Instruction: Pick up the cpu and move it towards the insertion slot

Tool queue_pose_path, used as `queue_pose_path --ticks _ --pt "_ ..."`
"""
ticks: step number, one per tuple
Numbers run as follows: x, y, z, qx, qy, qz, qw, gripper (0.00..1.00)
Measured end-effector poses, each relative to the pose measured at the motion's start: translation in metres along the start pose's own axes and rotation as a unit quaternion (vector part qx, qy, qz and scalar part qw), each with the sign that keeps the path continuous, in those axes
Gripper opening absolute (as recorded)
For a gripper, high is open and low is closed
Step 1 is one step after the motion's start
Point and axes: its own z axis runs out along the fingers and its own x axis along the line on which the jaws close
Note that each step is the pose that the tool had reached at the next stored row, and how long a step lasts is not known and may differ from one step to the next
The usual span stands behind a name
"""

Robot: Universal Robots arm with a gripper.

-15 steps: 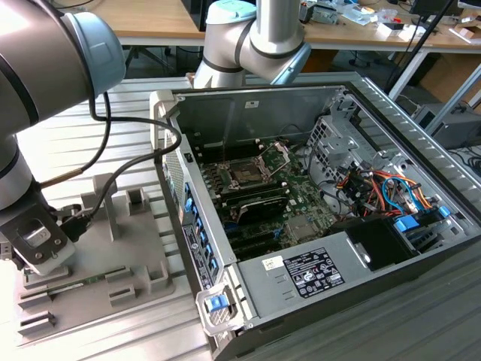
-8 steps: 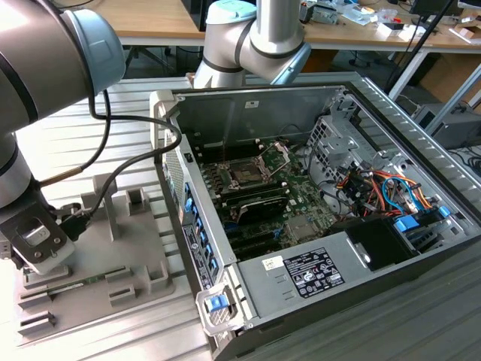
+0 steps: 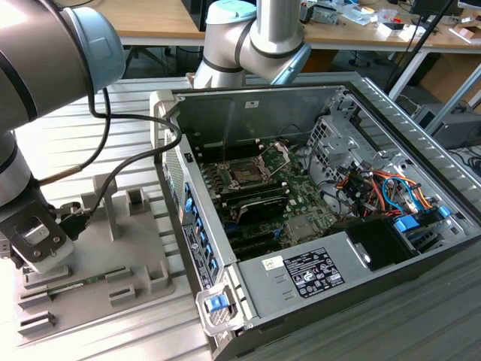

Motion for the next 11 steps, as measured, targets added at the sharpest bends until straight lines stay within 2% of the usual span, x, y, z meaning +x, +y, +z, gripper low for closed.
queue_pose_path --ticks 3,11 --pt "0.0000 0.0004 -0.0103 0.0000 0.0000 0.000 1.00000 0.55" --pt "0.0000 0.0006 -0.0145 0.0000 0.0000 0.000 1.00000 0.55"
